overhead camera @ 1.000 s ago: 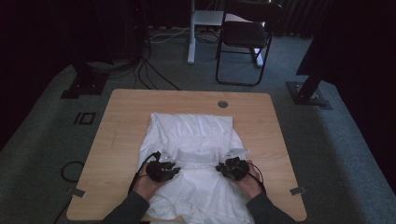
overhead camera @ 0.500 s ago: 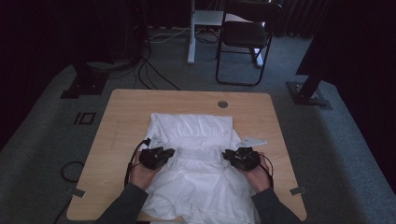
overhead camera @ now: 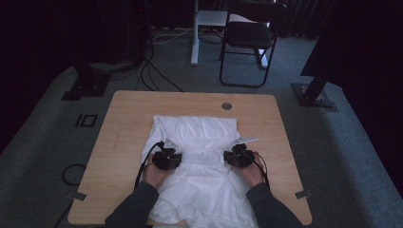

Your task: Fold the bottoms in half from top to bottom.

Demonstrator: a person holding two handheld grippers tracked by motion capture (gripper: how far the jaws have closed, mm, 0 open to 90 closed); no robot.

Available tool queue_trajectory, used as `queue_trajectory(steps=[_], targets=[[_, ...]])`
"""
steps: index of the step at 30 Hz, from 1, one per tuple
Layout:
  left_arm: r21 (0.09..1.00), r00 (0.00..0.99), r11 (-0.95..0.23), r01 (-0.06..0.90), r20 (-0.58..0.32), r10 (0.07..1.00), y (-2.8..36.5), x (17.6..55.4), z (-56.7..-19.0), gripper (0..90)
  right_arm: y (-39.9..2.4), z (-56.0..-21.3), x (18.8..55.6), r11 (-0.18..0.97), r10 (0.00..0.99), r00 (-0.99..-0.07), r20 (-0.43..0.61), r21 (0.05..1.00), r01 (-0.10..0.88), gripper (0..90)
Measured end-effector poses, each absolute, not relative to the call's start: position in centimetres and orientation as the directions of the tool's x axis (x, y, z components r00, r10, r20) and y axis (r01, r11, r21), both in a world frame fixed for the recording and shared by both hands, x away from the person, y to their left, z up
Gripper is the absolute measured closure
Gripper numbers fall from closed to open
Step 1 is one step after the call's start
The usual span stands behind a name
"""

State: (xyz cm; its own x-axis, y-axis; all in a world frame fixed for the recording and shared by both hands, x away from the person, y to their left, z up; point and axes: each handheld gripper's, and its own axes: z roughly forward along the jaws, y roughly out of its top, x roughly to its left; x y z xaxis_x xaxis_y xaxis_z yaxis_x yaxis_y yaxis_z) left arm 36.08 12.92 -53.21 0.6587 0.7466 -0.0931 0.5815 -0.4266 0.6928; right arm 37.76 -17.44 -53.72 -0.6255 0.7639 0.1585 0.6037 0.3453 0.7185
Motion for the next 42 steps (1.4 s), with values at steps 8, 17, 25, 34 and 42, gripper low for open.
queue_trajectory(steps=[8, 17, 25, 34, 42], targets=[[0.729, 0.725, -0.428, 0.535, -0.135, 0.676, 13.1, 32.4, -53.4, 71.9, -18.0, -52.7, 34.6, 0.365, 0.688, -0.71, 0.15, 0.774, 0.518, 73.4], [0.725, 0.772, -0.462, 0.511, -0.15, 0.618, 13.7, 29.2, -53.4, 69.1, -18.9, -51.2, 31.3, 0.386, 0.623, -0.774, 0.116, 0.815, 0.432, 69.8], [0.711, 0.764, -0.467, 0.525, -0.152, 0.627, 13.8, 28.7, -54.2, 68.5, -15.8, -51.8, 30.5, 0.469, 0.573, -0.817, 0.069, 0.789, 0.396, 68.0], [0.705, 0.775, -0.472, 0.529, -0.176, 0.607, 14.4, 27.4, -54.7, 68.5, -14.2, -54.6, 29.1, 0.594, 0.515, -0.855, 0.061, 0.694, 0.407, 72.7], [0.75, 0.741, -0.446, 0.489, -0.087, 0.666, 15.7, 29.4, -52.6, 58.0, -16.0, -52.6, 30.8, 0.51, 0.598, -0.801, 0.036, 0.753, 0.415, 48.9]])
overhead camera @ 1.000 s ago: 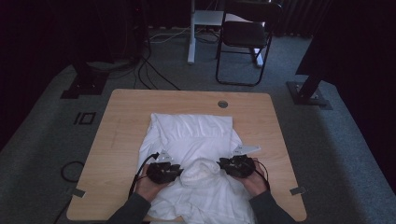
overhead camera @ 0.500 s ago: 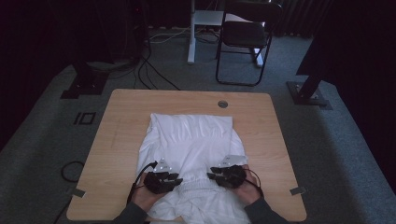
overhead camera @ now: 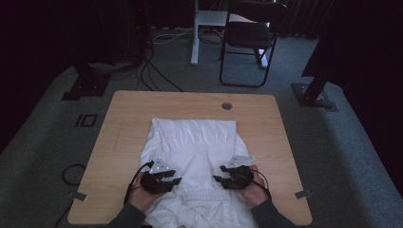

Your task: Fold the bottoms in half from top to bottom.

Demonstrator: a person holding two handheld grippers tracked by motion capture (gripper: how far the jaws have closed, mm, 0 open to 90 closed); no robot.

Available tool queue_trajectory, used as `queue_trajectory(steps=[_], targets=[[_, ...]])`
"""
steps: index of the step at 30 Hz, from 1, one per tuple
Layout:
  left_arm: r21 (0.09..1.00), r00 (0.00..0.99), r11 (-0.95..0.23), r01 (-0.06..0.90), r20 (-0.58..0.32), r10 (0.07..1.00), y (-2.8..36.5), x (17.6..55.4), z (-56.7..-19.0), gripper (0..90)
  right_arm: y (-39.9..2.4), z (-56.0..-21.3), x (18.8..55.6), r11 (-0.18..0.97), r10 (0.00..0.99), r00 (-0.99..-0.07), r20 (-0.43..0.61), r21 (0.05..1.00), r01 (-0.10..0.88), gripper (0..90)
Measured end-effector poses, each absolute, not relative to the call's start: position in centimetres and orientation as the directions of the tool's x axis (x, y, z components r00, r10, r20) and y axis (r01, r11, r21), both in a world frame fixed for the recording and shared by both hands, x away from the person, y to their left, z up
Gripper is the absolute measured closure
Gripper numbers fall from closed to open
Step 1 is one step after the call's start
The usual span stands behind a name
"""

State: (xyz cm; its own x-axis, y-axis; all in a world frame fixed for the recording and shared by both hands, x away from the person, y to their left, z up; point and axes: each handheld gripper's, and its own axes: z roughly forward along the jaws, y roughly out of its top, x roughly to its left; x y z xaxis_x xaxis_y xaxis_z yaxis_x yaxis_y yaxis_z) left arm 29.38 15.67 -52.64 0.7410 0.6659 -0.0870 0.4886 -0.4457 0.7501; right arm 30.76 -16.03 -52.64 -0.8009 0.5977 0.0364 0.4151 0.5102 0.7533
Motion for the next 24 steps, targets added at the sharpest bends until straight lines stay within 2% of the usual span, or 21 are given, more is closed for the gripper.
queue_trajectory(steps=[6, 14, 20, 24], targets=[[0.791, 0.675, -0.388, 0.473, -0.042, 0.736, 16.4, 32.7, -51.7, 54.4, -17.2, -51.7, 34.1, 0.417, 0.702, -0.711, 0.046, 0.783, 0.462, 44.1], [0.818, 0.59, -0.321, 0.477, -0.028, 0.807, 16.2, 37.8, -51.2, 52.2, -16.4, -51.7, 39.0, 0.349, 0.772, -0.633, 0.053, 0.797, 0.493, 41.5], [0.796, 0.54, -0.32, 0.513, -0.01, 0.841, 15.8, 41.5, -51.8, 52.0, -14.6, -51.9, 42.2, 0.374, 0.776, -0.63, 0.028, 0.783, 0.497, 41.3], [0.742, 0.541, -0.351, 0.571, -0.019, 0.841, 15.5, 42.5, -53.4, 52.7, -13.8, -53.3, 43.5, 0.409, 0.778, -0.628, 0.024, 0.739, 0.535, 41.2]])
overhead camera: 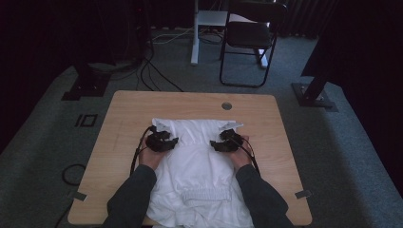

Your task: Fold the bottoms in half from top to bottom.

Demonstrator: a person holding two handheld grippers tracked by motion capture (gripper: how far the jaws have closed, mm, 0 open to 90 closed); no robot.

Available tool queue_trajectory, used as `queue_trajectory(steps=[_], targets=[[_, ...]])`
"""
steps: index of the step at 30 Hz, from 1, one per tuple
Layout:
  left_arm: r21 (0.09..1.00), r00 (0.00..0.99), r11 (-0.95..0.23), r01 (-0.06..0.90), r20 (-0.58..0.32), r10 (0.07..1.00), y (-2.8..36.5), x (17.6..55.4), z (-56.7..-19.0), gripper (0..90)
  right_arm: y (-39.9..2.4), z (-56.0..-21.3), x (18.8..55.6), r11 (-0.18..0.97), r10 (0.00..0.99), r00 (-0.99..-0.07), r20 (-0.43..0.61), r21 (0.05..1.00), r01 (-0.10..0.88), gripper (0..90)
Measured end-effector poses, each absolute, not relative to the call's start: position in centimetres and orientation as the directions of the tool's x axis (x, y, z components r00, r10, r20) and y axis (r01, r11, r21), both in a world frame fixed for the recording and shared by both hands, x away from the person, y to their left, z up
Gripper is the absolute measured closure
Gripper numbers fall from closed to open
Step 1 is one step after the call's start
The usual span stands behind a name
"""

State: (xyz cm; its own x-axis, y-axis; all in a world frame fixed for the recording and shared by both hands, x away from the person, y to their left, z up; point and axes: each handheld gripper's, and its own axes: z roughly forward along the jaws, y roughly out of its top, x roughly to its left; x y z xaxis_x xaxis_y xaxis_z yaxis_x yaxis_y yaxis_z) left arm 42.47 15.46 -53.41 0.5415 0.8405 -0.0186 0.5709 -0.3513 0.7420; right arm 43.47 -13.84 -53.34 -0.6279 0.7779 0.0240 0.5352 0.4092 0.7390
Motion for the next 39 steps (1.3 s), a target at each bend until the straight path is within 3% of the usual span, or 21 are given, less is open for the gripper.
queue_trajectory(steps=[12, 17, 23, 28, 33, 34, 37, 39], targets=[[0.716, 0.555, -0.334, 0.613, -0.09, 0.827, 15.6, 39.0, -54.7, 54.7, -14.1, -55.1, 41.1, 0.447, 0.759, -0.651, 0.027, 0.705, 0.55, 41.3], [0.759, 0.534, -0.328, 0.563, -0.031, 0.845, 16.8, 38.2, -51.8, 49.7, -14.5, -55.3, 40.6, 0.446, 0.746, -0.665, 0.031, 0.718, 0.535, 41.4], [0.795, 0.389, -0.197, 0.573, -0.052, 0.92, 19.6, 41.6, -49.4, 37.3, -14.4, -55.3, 40.7, 0.452, 0.745, -0.667, 0.028, 0.714, 0.535, 41.4], [0.751, 0.331, -0.17, 0.638, -0.069, 0.941, 19.9, 45.0, -51.4, 31.3, -14.4, -55.4, 40.6, 0.443, 0.747, -0.664, 0.035, 0.719, 0.536, 41.4], [0.687, 0.303, -0.149, 0.711, -0.108, 0.947, 20.6, 46.4, -54.0, 31.5, -14.5, -55.4, 40.6, 0.44, 0.744, -0.667, 0.039, 0.723, 0.533, 41.7], [0.679, 0.309, -0.145, 0.719, -0.127, 0.943, 20.7, 46.5, -54.2, 35.6, -14.6, -55.4, 40.6, 0.438, 0.745, -0.666, 0.04, 0.723, 0.534, 41.7], [0.672, 0.347, -0.186, 0.717, -0.113, 0.931, 20.7, 46.4, -54.1, 59.2, -14.6, -55.4, 40.5, 0.441, 0.746, -0.665, 0.037, 0.722, 0.534, 41.9], [0.673, 0.366, -0.202, 0.712, -0.109, 0.924, 20.6, 46.3, -54.1, 67.5, -14.7, -55.3, 40.5, 0.442, 0.745, -0.666, 0.04, 0.718, 0.537, 42.0]])
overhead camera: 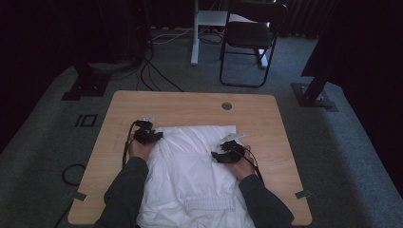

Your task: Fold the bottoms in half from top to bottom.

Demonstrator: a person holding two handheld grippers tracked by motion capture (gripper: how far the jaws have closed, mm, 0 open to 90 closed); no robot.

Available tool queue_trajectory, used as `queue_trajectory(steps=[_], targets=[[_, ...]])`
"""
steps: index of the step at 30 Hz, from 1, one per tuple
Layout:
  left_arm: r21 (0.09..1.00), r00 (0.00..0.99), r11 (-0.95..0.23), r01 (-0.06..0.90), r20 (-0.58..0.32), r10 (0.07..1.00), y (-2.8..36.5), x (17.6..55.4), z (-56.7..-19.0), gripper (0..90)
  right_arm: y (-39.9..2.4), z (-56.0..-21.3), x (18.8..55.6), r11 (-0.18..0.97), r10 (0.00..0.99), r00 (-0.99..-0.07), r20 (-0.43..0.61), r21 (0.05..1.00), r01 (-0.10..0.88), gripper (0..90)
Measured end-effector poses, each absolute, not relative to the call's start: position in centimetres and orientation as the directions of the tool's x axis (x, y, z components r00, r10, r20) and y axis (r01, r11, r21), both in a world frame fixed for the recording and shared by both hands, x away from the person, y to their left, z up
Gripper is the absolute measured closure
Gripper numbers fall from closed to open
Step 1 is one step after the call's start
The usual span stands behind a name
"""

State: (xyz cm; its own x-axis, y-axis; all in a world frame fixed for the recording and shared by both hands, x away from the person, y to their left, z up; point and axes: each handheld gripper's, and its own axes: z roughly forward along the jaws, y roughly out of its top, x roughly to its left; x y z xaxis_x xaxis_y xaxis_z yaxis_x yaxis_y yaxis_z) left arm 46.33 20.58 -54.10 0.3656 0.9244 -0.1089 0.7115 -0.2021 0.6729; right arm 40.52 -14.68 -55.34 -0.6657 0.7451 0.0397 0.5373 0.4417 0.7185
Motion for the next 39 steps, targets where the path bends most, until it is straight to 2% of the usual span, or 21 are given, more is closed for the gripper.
queue_trajectory(steps=[3, 6, 13, 20, 24, 27, 31, 35, 36, 37, 39], targets=[[0.674, 0.362, -0.192, 0.714, -0.12, 0.924, 20.7, 46.4, -54.2, 67.8, -14.7, -55.1, 40.6, 0.445, 0.745, -0.666, 0.047, 0.708, 0.548, 43.6], [0.681, 0.357, -0.186, 0.708, -0.117, 0.927, 20.8, 46.5, -54.3, 59.4, -15.6, -54.2, 41.0, 0.427, 0.737, -0.673, 0.062, 0.728, 0.535, 44.6], [0.69, 0.343, -0.17, 0.704, -0.121, 0.932, 20.6, 46.6, -54.4, 46.7, -19.8, -51.5, 44.6, 0.266, 0.858, -0.507, 0.082, 0.773, 0.576, 39.0], [0.695, 0.348, -0.162, 0.7, -0.134, 0.928, 20.8, 46.7, -54.5, 45.6, -21.3, -52.7, 48.9, 0.199, 0.893, -0.429, 0.135, 0.736, 0.647, 36.2], [0.696, 0.351, -0.162, 0.699, -0.137, 0.926, 20.7, 46.7, -54.5, 45.6, -21.6, -53.9, 50.2, 0.135, 0.891, -0.4, 0.215, 0.715, 0.685, 35.9], [0.693, 0.359, -0.161, 0.703, -0.151, 0.921, 20.6, 46.6, -54.5, 45.8, -20.8, -54.6, 50.3, 0.182, 0.883, -0.427, 0.195, 0.695, 0.696, 36.5], [0.685, 0.367, -0.164, 0.71, -0.16, 0.917, 20.5, 46.5, -54.4, 47.8, -19.9, -55.0, 49.9, 0.233, 0.876, -0.458, 0.15, 0.7, 0.675, 43.2], [0.668, 0.384, -0.186, 0.72, -0.161, 0.909, 20.0, 46.3, -54.2, 54.5, -19.4, -54.9, 49.6, 0.264, 0.885, -0.455, 0.104, 0.692, 0.672, 51.0], [0.666, 0.396, -0.198, 0.719, -0.159, 0.904, 19.8, 46.2, -54.2, 70.0, -19.2, -54.6, 49.3, 0.281, 0.877, -0.467, 0.108, 0.674, 0.683, 70.0], [0.666, 0.402, -0.207, 0.717, -0.152, 0.903, 19.7, 46.1, -54.2, 74.6, -19.2, -54.5, 49.3, 0.29, 0.872, -0.475, 0.115, 0.661, 0.692, 79.1], [0.672, 0.413, -0.235, 0.703, -0.116, 0.903, 19.6, 45.9, -53.9, 83.0, -19.2, -54.3, 49.1, 0.298, 0.866, -0.484, 0.125, 0.649, 0.7, 83.9]])
